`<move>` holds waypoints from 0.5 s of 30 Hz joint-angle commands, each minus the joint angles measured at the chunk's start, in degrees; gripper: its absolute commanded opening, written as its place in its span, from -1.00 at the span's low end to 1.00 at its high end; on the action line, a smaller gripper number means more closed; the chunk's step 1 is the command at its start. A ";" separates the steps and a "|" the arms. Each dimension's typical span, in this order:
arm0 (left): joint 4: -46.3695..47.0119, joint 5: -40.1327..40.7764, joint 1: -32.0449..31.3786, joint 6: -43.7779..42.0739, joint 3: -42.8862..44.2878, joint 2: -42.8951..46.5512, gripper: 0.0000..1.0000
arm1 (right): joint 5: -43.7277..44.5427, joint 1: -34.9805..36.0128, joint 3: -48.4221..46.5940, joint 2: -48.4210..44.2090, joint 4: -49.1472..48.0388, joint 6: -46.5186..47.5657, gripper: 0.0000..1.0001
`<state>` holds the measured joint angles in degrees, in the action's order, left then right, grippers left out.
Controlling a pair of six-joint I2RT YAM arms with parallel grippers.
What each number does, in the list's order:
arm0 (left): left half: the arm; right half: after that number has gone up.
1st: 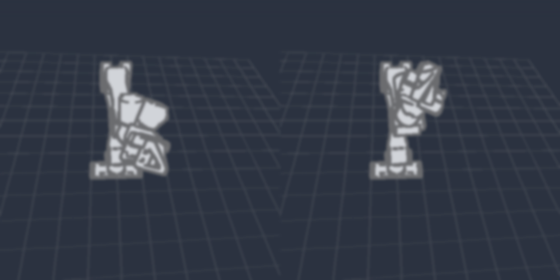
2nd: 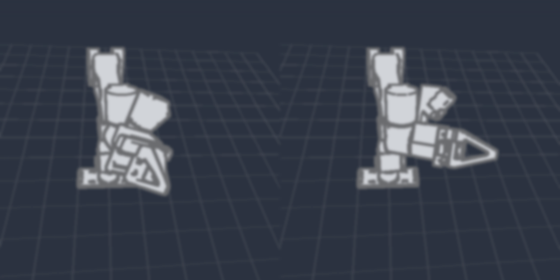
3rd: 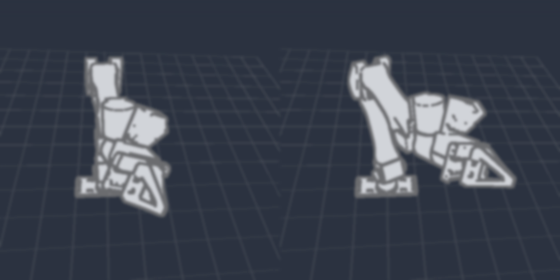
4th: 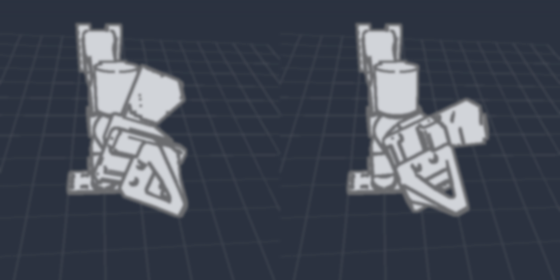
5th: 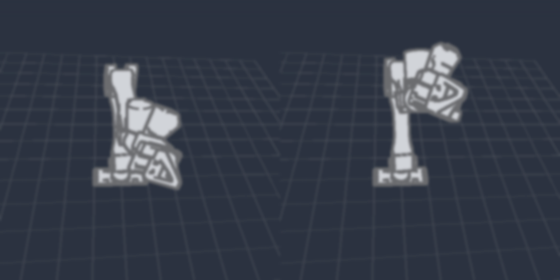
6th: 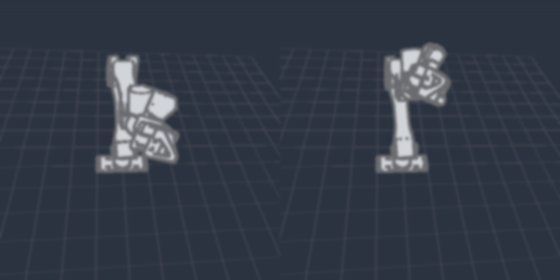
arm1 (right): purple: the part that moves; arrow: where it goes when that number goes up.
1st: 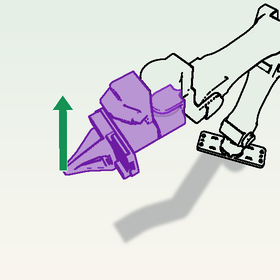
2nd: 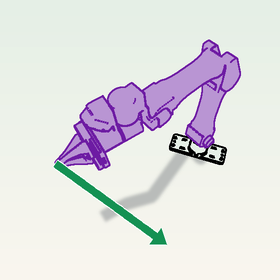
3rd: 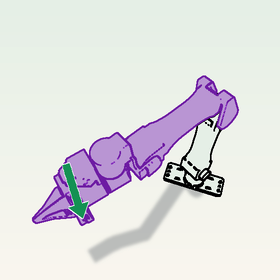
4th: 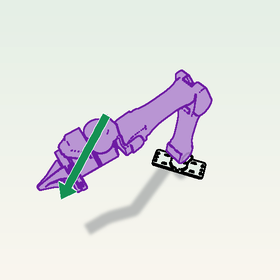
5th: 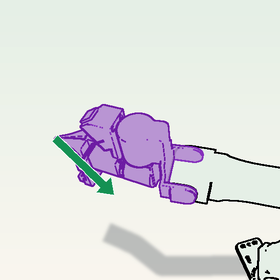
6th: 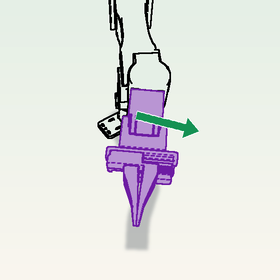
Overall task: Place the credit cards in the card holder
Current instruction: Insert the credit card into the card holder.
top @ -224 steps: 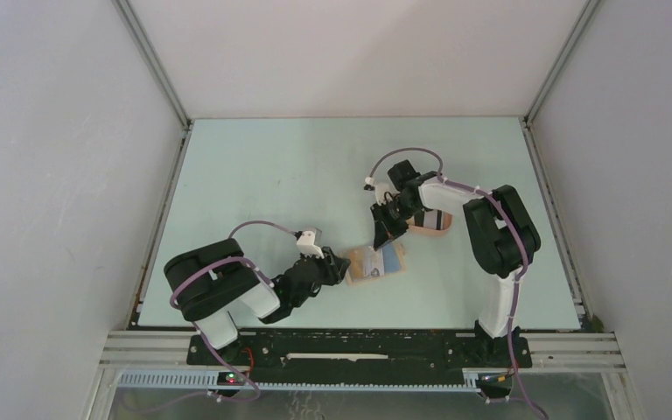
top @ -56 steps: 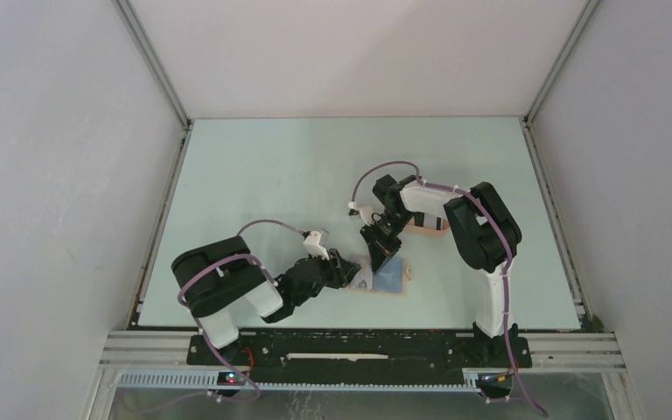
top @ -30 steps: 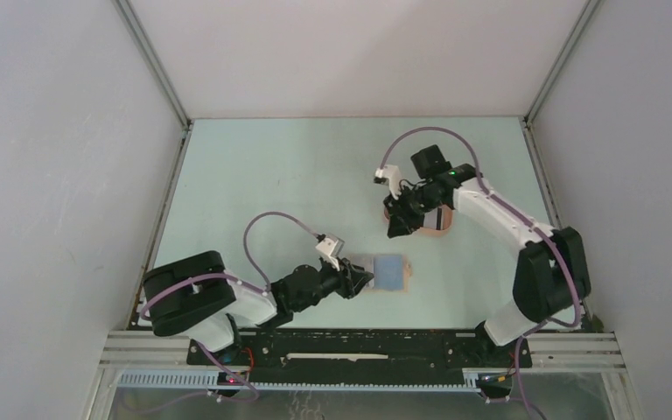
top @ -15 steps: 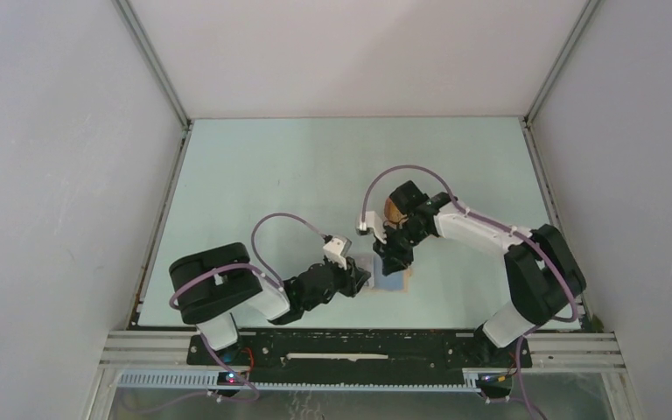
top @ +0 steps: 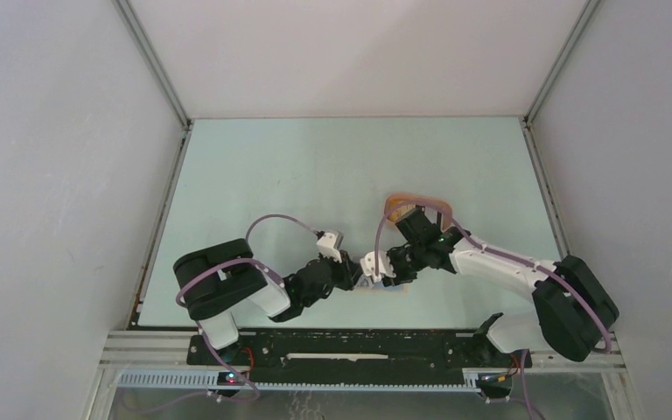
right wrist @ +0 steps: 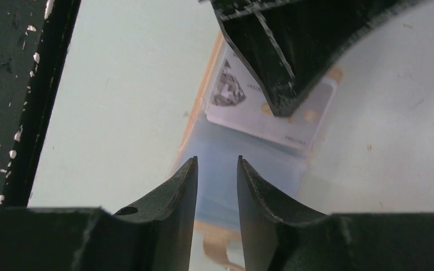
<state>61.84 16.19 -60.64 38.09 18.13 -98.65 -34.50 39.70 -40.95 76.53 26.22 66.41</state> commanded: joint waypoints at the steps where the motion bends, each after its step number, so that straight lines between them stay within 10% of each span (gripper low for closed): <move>1: 0.47 0.98 0.35 1.37 0.15 -0.83 -0.54 | 2.91 4.04 -0.18 2.31 -3.37 3.20 -0.13; 15: 1.71 0.34 0.95 1.88 -0.26 -1.62 -0.56 | 10.88 5.83 -3.57 8.48 4.22 5.70 -0.08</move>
<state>62.81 16.12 -60.18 39.18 18.13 -99.39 -27.51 45.54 -42.35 84.68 26.61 69.43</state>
